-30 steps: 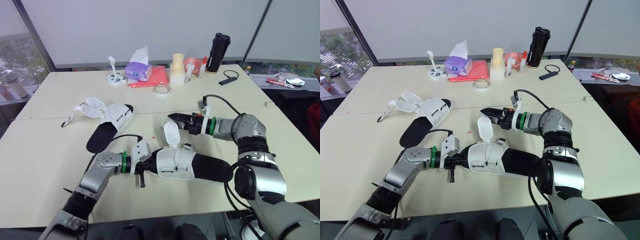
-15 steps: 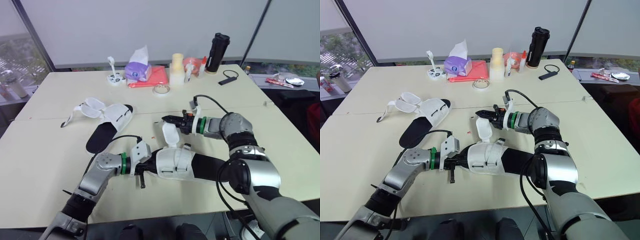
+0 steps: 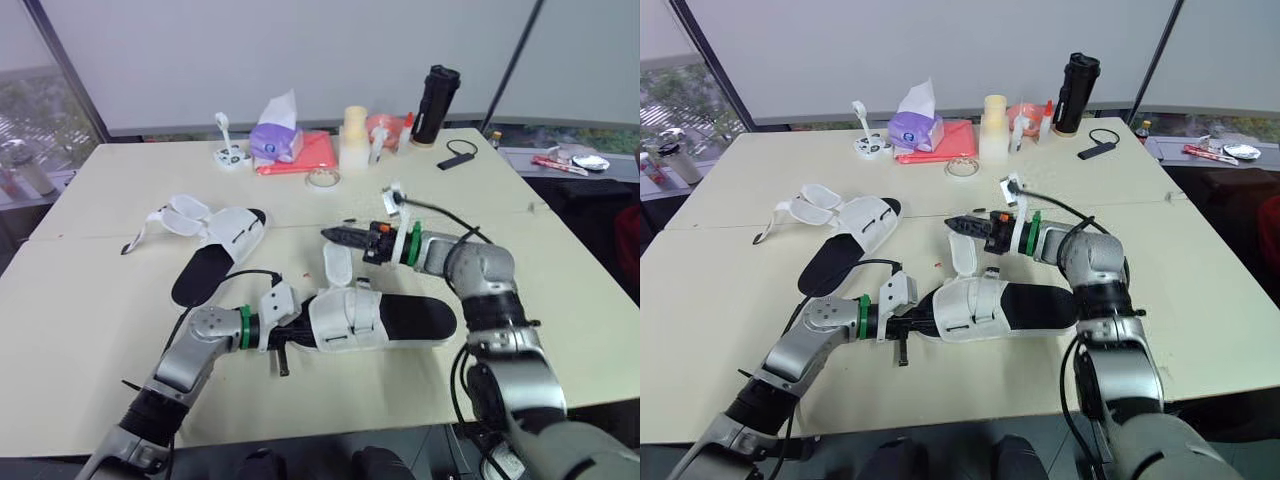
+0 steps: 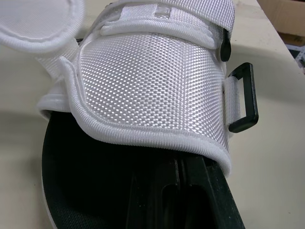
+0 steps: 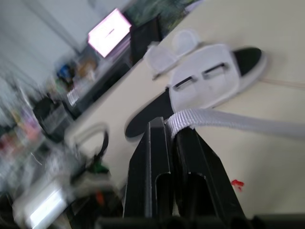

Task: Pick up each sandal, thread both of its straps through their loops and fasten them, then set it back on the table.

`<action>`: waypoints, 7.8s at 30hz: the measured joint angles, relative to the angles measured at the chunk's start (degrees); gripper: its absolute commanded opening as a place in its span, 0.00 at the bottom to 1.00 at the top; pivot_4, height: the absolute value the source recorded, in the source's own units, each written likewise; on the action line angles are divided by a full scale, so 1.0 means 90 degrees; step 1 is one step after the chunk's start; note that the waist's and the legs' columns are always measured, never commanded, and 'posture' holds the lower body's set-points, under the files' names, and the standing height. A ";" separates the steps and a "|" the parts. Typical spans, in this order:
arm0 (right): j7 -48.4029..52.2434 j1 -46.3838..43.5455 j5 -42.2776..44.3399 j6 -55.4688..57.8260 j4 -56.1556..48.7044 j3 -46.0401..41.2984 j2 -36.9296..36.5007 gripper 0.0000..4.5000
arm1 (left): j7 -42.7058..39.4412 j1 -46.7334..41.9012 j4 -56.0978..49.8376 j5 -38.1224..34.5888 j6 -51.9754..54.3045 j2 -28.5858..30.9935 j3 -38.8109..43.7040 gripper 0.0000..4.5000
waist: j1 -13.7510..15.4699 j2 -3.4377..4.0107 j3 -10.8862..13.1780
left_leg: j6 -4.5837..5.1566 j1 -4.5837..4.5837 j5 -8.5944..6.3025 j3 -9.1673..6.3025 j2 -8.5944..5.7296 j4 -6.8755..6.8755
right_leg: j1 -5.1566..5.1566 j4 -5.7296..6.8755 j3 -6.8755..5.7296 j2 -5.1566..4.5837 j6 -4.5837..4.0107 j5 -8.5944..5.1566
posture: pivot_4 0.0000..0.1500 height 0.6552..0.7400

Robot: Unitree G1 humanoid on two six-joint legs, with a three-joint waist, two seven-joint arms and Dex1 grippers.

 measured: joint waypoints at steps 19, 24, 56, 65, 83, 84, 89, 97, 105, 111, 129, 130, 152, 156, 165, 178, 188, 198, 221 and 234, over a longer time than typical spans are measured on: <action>-0.3823 0.1107 -0.8071 -1.2407 0.0263 0.1906 -0.2095 0.01 | -0.0347 -0.0320 0.0360 -0.0003 0.0023 -0.0029 -0.0086 0.00 | 0.0008 -0.0005 -0.0001 | -0.0015 0.0026 0.0009 0.0010 -0.0002 0.0008 | 0.0022 0.0000 0.0008 0.0001 -0.0002 -0.0004 | 1.00 0.99; -0.4438 0.1098 -0.8301 -1.2047 0.0354 0.1698 -0.1976 0.20 | -0.0362 -0.0323 0.0418 -0.0003 0.0022 -0.0051 -0.0084 0.00 | 0.0012 -0.0004 -0.0002 | -0.0015 0.0029 0.0009 0.0009 -0.0002 0.0014 | 0.0030 0.0002 0.0008 -0.0001 -0.0004 -0.0004 | 1.00 0.99; -0.1605 0.5197 0.3400 -0.0382 -0.4790 -0.1052 -0.3739 0.99 | -0.0510 -0.0366 0.0456 0.0003 0.0082 -0.0067 -0.0077 0.00 | 0.0037 -0.0005 -0.0011 | -0.0006 0.0053 0.0004 -0.0017 0.0001 0.0012 | 0.0074 -0.0012 -0.0001 0.0000 -0.0028 -0.0018 | 1.00 0.99; -0.1541 0.5396 0.2818 -0.0144 -0.4465 -0.0216 -0.3173 0.99 | -0.0513 -0.0364 0.0449 0.0003 0.0085 -0.0070 -0.0081 0.00 | 0.0020 -0.0007 -0.0011 | -0.0006 0.0049 0.0004 -0.0015 -0.0002 0.0018 | 0.0071 -0.0013 -0.0001 0.0004 -0.0024 -0.0017 | 1.00 0.99; -0.1496 0.4078 0.2229 0.0292 -0.3287 0.0729 -0.1649 0.69 | -0.0397 -0.0249 0.0358 0.0015 0.0083 -0.0069 -0.0078 0.00 | 0.0020 -0.0009 -0.0016 | -0.0006 0.0048 0.0004 -0.0017 -0.0001 0.0015 | 0.0068 -0.0011 -0.0002 0.0005 -0.0008 -0.0008 | 1.00 0.99; -0.1504 0.4039 0.2224 0.0299 -0.3256 0.0731 -0.1597 0.58 | -0.0378 -0.0238 0.0328 0.0015 0.0083 -0.0069 -0.0077 0.00 | 0.0021 -0.0010 -0.0016 | -0.0006 0.0047 0.0004 -0.0017 -0.0001 0.0015 | 0.0068 -0.0011 -0.0002 0.0005 -0.0007 -0.0008 | 1.00 0.99; -0.1493 0.4000 0.2103 0.0360 -0.3144 0.0730 -0.1546 0.01 | -0.0336 -0.0215 0.0310 0.0015 0.0083 -0.0067 -0.0078 0.00 | 0.0020 -0.0010 -0.0016 | -0.0006 0.0047 0.0004 -0.0018 -0.0001 0.0015 | 0.0069 -0.0011 -0.0003 0.0005 -0.0007 -0.0008 | 1.00 0.99; -0.1402 0.3963 0.2111 0.0597 -0.3130 0.0714 -0.1521 0.01 | -0.0334 -0.0231 0.0336 0.0015 0.0083 -0.0071 -0.0080 0.00 | 0.0020 -0.0010 -0.0016 | -0.0006 0.0047 0.0004 -0.0017 -0.0001 0.0016 | 0.0069 -0.0011 -0.0003 0.0005 -0.0007 -0.0007 | 1.00 0.99; -0.2125 0.2047 0.4265 0.1968 -0.2792 -0.0438 -0.1217 0.01 | -0.0342 -0.0262 0.0392 0.0020 0.0073 -0.0104 -0.0090 0.00 | 0.0038 -0.0013 -0.0018 | -0.0005 0.0042 0.0003 -0.0023 -0.0001 0.0015 | 0.0067 -0.0009 -0.0008 0.0002 -0.0007 -0.0007 | 1.00 0.99; -0.2507 0.1454 0.4272 0.2210 -0.1977 -0.0392 -0.0822 0.01 | -0.0328 -0.0284 0.0424 0.0021 0.0067 -0.0135 -0.0095 0.00 | 0.0064 -0.0012 -0.0018 | -0.0005 0.0031 0.0003 -0.0020 -0.0002 0.0017 | 0.0054 -0.0007 -0.0007 0.0000 -0.0004 -0.0005 | 1.00 0.99; -0.1554 0.1480 0.2859 0.2049 -0.1118 -0.0035 -0.0788 0.01 | -0.0181 -0.0150 0.0277 0.0021 0.0067 -0.0142 -0.0093 0.00 | 0.0091 -0.0010 -0.0019 | -0.0005 0.0032 0.0003 -0.0017 -0.0002 0.0017 | 0.0051 -0.0004 -0.0006 0.0002 -0.0004 -0.0005 | 1.00 0.99; -0.1535 0.1511 0.2855 0.2096 -0.1118 -0.0035 -0.0815 0.01 | -0.0181 -0.0148 0.0275 0.0021 0.0067 -0.0140 -0.0091 0.00 | 0.0090 -0.0010 -0.0019 | -0.0005 0.0032 0.0003 -0.0017 -0.0002 0.0016 | 0.0051 -0.0004 -0.0006 0.0002 -0.0004 -0.0005 | 1.00 0.99; -0.0848 0.1706 0.1804 0.1394 -0.1288 0.0400 -0.1108 0.01 | -0.0175 -0.0148 0.0278 0.0023 0.0067 -0.0139 -0.0097 0.00 | 0.0091 -0.0010 -0.0025 | -0.0005 0.0033 0.0003 -0.0017 -0.0001 0.0016 | 0.0050 -0.0004 -0.0005 0.0004 -0.0004 -0.0005 | 1.00 0.99; -0.0816 0.1724 0.1811 0.1399 -0.1305 0.0369 -0.1060 0.12 | -0.0169 -0.0140 0.0276 0.0023 0.0066 -0.0139 -0.0095 0.00 | 0.0091 -0.0010 -0.0025 | -0.0005 0.0033 0.0003 -0.0017 -0.0001 0.0016 | 0.0050 -0.0004 -0.0005 0.0005 -0.0005 -0.0005 | 1.00 0.99; -0.0739 0.1759 0.1807 0.1251 -0.1679 0.0369 -0.0978 0.91 | -0.0159 -0.0131 0.0277 0.0023 0.0066 -0.0143 -0.0095 0.00 | 0.0090 -0.0009 -0.0025 | -0.0005 0.0034 0.0003 -0.0017 -0.0001 0.0016 | 0.0050 -0.0004 -0.0006 0.0005 -0.0005 -0.0006 | 1.00 0.99; -0.0769 0.2028 0.1613 0.1209 -0.2408 0.0559 -0.1237 0.62 | -0.0162 -0.0118 0.0279 0.0023 0.0054 -0.0151 -0.0092 0.00 | 0.0099 -0.0009 -0.0026 | -0.0005 0.0034 0.0003 -0.0018 0.0000 0.0013 | 0.0050 -0.0005 -0.0006 0.0005 -0.0006 -0.0006 | 1.00 0.99; -0.0817 0.2034 0.1290 0.1110 -0.2395 0.0809 -0.1228 0.02 | -0.0148 -0.0099 0.0280 0.0023 0.0050 -0.0152 -0.0090 0.00 | 0.0099 -0.0010 -0.0026 | -0.0005 0.0034 0.0003 -0.0017 0.0000 0.0013 | 0.0049 -0.0005 -0.0006 0.0005 -0.0006 -0.0006 | 1.00 0.99; -0.0919 0.1699 0.1982 0.1958 -0.2228 0.0234 -0.1142 0.02 | -0.0082 -0.0088 0.0289 0.0023 -0.0041 -0.0151 -0.0096 0.00 | 0.0101 -0.0009 -0.0026 | -0.0005 0.0034 0.0003 -0.0018 0.0000 0.0013 | 0.0049 -0.0005 -0.0006 0.0004 -0.0006 -0.0006 | 1.00 0.99; -0.0841 0.1857 0.0686 0.0778 -0.2346 0.1321 -0.1534 0.02 | -0.0044 -0.0089 0.0327 0.0067 -0.0053 -0.0149 -0.0157 0.00 | 0.0099 -0.0015 -0.0095 | -0.0005 0.0037 0.0003 -0.0017 -0.0001 0.0013 | 0.0050 -0.0005 -0.0006 0.0005 -0.0016 -0.0012 | 1.00 0.99; 0.0100 0.1619 0.0339 0.0357 -0.2239 0.1699 -0.2206 0.02 | -0.0043 -0.0101 0.0322 0.0071 -0.0065 -0.0157 -0.0247 0.00 | 0.0161 -0.0016 -0.0101 | -0.0005 0.0036 0.0003 -0.0018 -0.0004 0.0014 | 0.0055 -0.0012 -0.0007 0.0000 -0.0026 -0.0018 | 1.00 0.99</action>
